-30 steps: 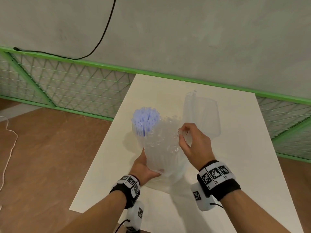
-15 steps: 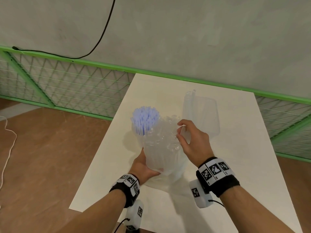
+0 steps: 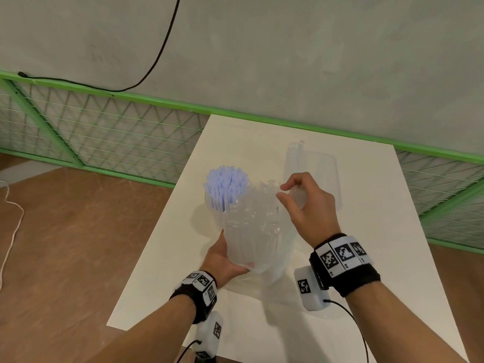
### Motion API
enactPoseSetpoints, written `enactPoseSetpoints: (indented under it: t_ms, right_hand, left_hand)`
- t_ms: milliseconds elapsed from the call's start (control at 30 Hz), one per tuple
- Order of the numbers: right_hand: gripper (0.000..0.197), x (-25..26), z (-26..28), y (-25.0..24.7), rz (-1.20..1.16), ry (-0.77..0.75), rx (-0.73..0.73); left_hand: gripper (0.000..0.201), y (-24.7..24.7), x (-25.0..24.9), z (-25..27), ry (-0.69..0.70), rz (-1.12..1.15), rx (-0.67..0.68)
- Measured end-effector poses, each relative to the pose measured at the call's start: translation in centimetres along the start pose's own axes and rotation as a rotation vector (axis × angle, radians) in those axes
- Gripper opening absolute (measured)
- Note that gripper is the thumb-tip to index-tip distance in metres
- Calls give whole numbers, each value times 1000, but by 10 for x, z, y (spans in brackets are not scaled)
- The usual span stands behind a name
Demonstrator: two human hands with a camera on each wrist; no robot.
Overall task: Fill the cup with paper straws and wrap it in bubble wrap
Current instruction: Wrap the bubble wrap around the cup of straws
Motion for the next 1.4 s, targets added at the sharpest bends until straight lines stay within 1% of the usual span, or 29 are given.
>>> enactPoseSetpoints:
  t_ms: [100, 300, 367, 467, 600, 667, 733, 800, 833, 867, 900, 967, 1000, 1033, 1067, 1133, 1200, 1233, 1300, 1367, 1400]
  right_hand:
    - [14, 6, -4, -5, -1, -33, -12]
    - [19, 25, -21, -40, -19, -64, -232]
    - [18, 32, -31, -57, -71, -51, -292]
    - [17, 42, -44, -91, -177, -74, -358]
    - [19, 61, -65, -145, -294, -160, -455]
    - [19, 63, -83, -161, -328, -203, -467]
    - [18, 50, -109, -160, -312, -178, -397]
    - [17, 21, -134, -142, -282, -118, -286]
    - [15, 3, -143, -129, -224, -74, -220]
    - [13, -13, -147, -114, -108, -33, -139]
    - [17, -32, -148, -97, 55, 2, -34]
    - [42, -68, -140, -63, 340, 80, 291]
    - [56, -81, -134, -51, 427, 104, 423]
    - [69, -90, -130, -44, 488, 109, 495]
    - [80, -95, -130, -39, 537, 95, 518]
    - [98, -94, -135, -34, 551, 33, 486]
    - [104, -87, -139, -29, 516, -24, 456]
    - [102, -86, -140, -25, 521, -46, 454]
    - [90, -85, -142, -16, 583, -64, 445]
    - [72, -90, -145, -8, 611, -68, 424]
    - [62, -92, -146, -6, 578, -86, 404]
  left_hand:
    - [91, 0, 1, 0, 3, -1, 7]
    - [91, 0, 2, 0, -4, -15, 10]
    - [89, 0, 2, 0, -9, -15, 10]
    - [88, 0, 2, 0, -16, -10, 11]
    - [94, -1, 5, -1, -20, -5, 14]
    - [96, -1, 6, -2, -28, 2, 4]
    - [94, -1, 6, -2, -25, -10, -2]
    - [87, 1, 7, -2, -29, -20, -8]
    - [83, 1, 8, -2, -33, -17, -14]
    - [80, 2, 9, -2, -35, -11, -18]
    - [79, 2, 9, -2, -35, -2, -21]
    - [78, 3, 10, -2, -35, 11, -24]
    - [77, 3, 11, -2, -37, 16, -26]
    - [76, 3, 13, -2, -40, 25, -28]
    - [76, 4, 14, -3, -41, 31, -26]
    - [78, 4, 17, -3, -48, 36, -27]
    - [78, 4, 21, -4, -60, 58, -32]
    - [78, 4, 23, -4, -63, 71, -34]
    - [79, 4, 24, -4, -61, 89, -32]
    - [82, 5, 24, -3, -56, 94, -32]
    - [83, 5, 24, -3, -51, 99, -34]
Point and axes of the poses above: each hand's wrist, its own z-axis away from the middle knuckle, its own y-axis out of the palm, x = y × z, the point moved 4 cm from there along -z, towards the middle knuckle, and after that the axes turned 4 degrees about y, right-handed, at the moved point
